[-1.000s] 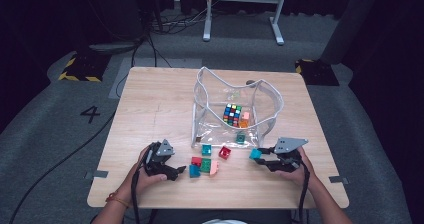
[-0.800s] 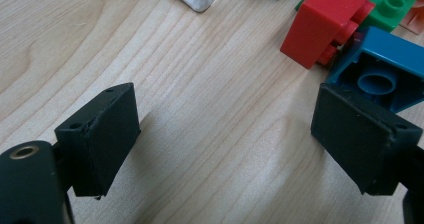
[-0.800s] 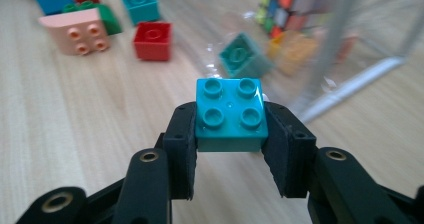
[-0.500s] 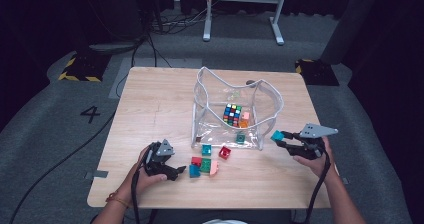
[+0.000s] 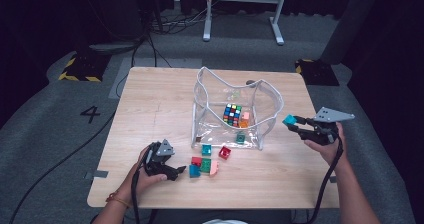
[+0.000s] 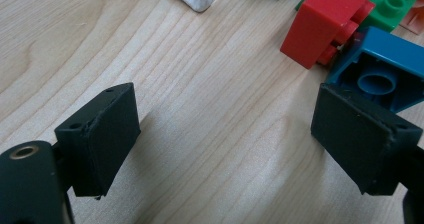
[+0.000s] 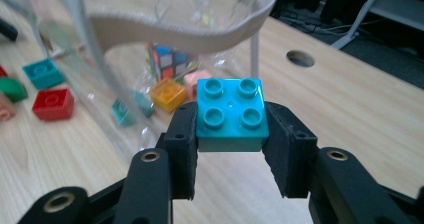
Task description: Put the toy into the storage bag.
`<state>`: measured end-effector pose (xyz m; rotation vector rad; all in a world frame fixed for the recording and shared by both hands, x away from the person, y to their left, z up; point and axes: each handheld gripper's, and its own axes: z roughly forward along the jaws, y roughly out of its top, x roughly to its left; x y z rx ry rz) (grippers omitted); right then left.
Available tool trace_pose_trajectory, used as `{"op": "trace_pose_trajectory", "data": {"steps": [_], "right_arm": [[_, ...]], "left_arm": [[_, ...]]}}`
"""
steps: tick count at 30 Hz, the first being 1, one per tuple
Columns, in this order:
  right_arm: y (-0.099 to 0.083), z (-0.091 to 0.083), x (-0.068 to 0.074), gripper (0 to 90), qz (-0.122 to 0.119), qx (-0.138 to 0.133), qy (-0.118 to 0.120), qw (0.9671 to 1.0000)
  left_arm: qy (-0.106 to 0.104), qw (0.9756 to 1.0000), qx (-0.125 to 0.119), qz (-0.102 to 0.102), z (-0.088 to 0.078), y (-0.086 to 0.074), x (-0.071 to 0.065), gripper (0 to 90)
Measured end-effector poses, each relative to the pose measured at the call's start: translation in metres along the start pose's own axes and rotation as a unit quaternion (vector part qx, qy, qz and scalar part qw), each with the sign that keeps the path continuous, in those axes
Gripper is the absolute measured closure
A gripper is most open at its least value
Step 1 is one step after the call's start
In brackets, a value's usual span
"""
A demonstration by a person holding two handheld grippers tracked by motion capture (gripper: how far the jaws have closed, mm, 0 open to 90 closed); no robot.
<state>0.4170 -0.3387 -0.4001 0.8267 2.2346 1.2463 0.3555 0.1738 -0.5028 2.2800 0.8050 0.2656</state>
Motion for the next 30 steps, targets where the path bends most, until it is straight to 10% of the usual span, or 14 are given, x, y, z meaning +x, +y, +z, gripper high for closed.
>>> {"op": "trace_pose_trajectory", "data": {"steps": [18,30], "right_arm": [[0.075,0.007,-0.040,59.4,-0.005,-0.016,-0.046,0.9988],[0.115,0.027,-0.045,59.3,-0.011,-0.015,-0.031,0.9993]], "left_arm": [[0.000,1.0000,0.000,0.000,0.000,0.000,0.000,12.1],[0.000,1.0000,0.000,0.000,0.000,0.000,0.000,12.2]]}}
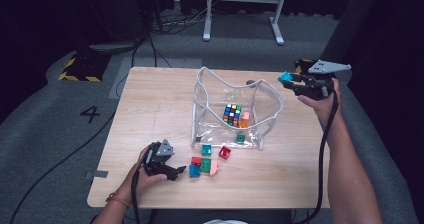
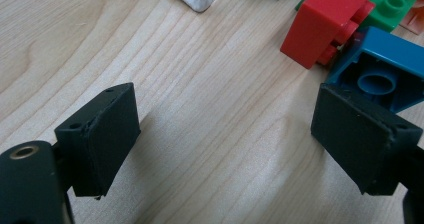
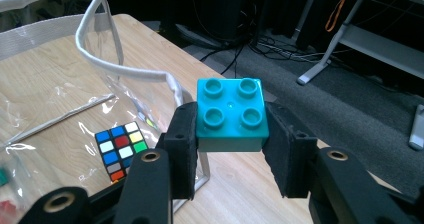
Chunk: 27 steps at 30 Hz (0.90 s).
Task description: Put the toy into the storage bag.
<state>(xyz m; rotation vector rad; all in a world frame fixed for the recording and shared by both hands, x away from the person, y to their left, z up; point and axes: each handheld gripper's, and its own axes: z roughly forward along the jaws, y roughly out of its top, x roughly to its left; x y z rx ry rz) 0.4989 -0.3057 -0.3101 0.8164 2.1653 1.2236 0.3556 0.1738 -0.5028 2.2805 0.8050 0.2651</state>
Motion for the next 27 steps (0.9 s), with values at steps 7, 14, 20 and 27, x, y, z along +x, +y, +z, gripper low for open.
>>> {"op": "trace_pose_trajectory", "data": {"steps": [7,14,20,27], "right_arm": [[0.014,0.020,0.002,59.3,-0.006,0.012,0.001,0.9999],[0.021,0.026,0.016,59.3,-0.016,0.002,0.030,0.9994],[0.020,0.030,0.031,59.3,-0.032,-0.014,0.076,0.9965],[0.024,0.038,0.050,59.3,-0.069,-0.016,0.132,0.9887]], "left_arm": [[0.000,1.0000,0.000,0.000,0.000,0.000,0.000,12.1],[0.000,1.0000,-0.001,0.000,0.000,0.000,0.000,12.2],[0.001,1.0000,-0.001,0.001,0.000,0.000,0.000,12.1],[0.000,1.0000,-0.001,0.000,0.000,0.000,0.000,12.1]]}}
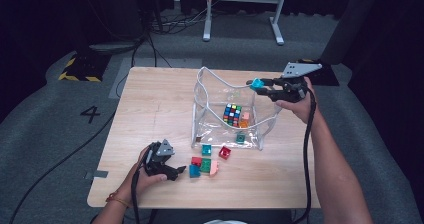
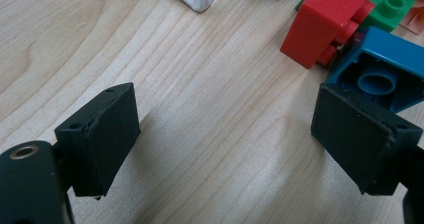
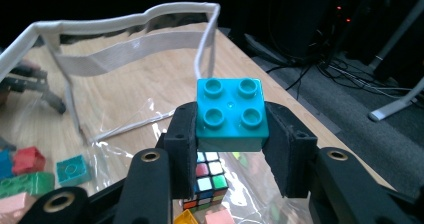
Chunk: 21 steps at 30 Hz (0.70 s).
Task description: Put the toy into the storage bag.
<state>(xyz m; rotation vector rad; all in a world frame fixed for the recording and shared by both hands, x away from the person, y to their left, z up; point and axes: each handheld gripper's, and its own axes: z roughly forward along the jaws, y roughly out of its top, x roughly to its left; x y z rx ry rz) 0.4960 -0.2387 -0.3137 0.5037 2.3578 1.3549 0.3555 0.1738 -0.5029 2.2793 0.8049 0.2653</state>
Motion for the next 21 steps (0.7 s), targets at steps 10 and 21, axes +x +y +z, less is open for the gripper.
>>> {"op": "trace_pose_trajectory", "data": {"steps": [10,21], "right_arm": [[0.009,0.029,0.012,59.3,-0.050,0.075,0.031,0.9955],[0.019,0.055,0.016,59.2,-0.078,0.168,0.024,0.9824]], "left_arm": [[0.000,1.0000,0.001,0.002,0.000,0.000,0.000,12.1],[0.001,1.0000,-0.002,0.001,0.000,0.000,0.000,12.2]]}}
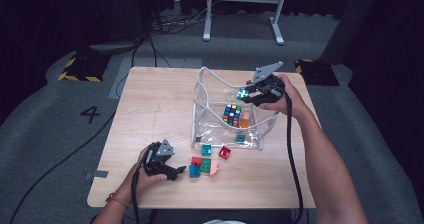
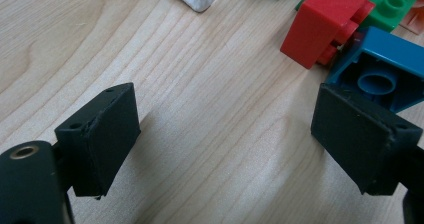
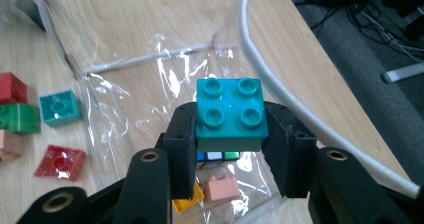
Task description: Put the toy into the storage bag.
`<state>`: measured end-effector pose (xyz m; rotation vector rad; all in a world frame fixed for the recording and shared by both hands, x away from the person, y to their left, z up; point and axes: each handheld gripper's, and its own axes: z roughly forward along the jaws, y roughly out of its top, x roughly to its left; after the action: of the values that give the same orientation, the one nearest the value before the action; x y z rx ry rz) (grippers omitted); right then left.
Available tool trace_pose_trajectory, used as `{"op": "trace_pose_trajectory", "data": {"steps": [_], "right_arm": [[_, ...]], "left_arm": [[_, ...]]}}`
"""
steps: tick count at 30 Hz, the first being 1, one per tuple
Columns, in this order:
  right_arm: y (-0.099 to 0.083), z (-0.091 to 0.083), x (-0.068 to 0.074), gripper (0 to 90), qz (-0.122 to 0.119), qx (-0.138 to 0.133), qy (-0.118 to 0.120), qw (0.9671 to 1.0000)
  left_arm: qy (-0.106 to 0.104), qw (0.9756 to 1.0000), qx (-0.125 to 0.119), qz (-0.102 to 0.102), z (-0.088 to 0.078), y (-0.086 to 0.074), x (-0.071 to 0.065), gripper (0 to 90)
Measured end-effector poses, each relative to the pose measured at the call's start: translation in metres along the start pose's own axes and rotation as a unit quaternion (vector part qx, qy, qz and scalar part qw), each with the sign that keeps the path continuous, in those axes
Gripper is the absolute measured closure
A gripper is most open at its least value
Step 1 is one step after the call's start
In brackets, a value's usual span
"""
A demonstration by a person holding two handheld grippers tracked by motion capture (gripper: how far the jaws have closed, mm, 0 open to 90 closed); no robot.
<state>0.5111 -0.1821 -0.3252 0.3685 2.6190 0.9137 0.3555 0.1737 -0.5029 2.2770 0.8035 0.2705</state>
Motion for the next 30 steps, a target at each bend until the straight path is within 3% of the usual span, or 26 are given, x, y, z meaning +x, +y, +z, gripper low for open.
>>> {"op": "trace_pose_trajectory", "data": {"steps": [7,12,14,16,23,24,25,28,30], "right_arm": [[-0.010,0.006,-0.010,59.2,-0.006,0.061,-0.009,0.9981],[-0.023,0.002,-0.017,59.2,0.008,0.083,-0.001,0.9965],[-0.028,-0.001,-0.020,59.2,0.005,0.086,-0.006,0.9963],[-0.033,-0.005,-0.021,59.1,0.017,0.089,-0.010,0.9959],[-0.039,-0.008,-0.017,48.7,0.026,0.052,-0.010,0.9982],[-0.038,-0.010,-0.016,47.4,0.029,0.060,-0.016,0.9977],[-0.038,-0.010,-0.015,46.4,0.024,0.051,-0.016,0.9983],[-0.038,-0.016,-0.010,44.1,0.051,0.027,-0.017,0.9982],[-0.039,-0.020,-0.008,43.6,0.048,-0.003,-0.016,0.9987]], "left_arm": [[-0.001,1.0000,0.000,-0.002,0.000,0.000,0.000,12.2],[-0.002,1.0000,0.000,-0.002,0.000,0.000,0.000,12.2],[-0.002,1.0000,0.000,-0.002,0.000,0.000,0.000,12.2],[-0.002,1.0000,0.000,-0.002,0.000,0.000,0.000,12.2],[-0.002,1.0000,-0.001,-0.002,0.000,0.000,0.000,12.2],[-0.002,1.0000,-0.001,-0.002,0.000,0.000,0.000,12.2],[-0.002,1.0000,-0.001,-0.002,0.000,0.000,0.000,12.2],[-0.002,1.0000,0.000,-0.002,0.000,0.000,0.000,12.2],[-0.002,1.0000,0.000,-0.002,0.000,0.000,0.000,12.2]]}}
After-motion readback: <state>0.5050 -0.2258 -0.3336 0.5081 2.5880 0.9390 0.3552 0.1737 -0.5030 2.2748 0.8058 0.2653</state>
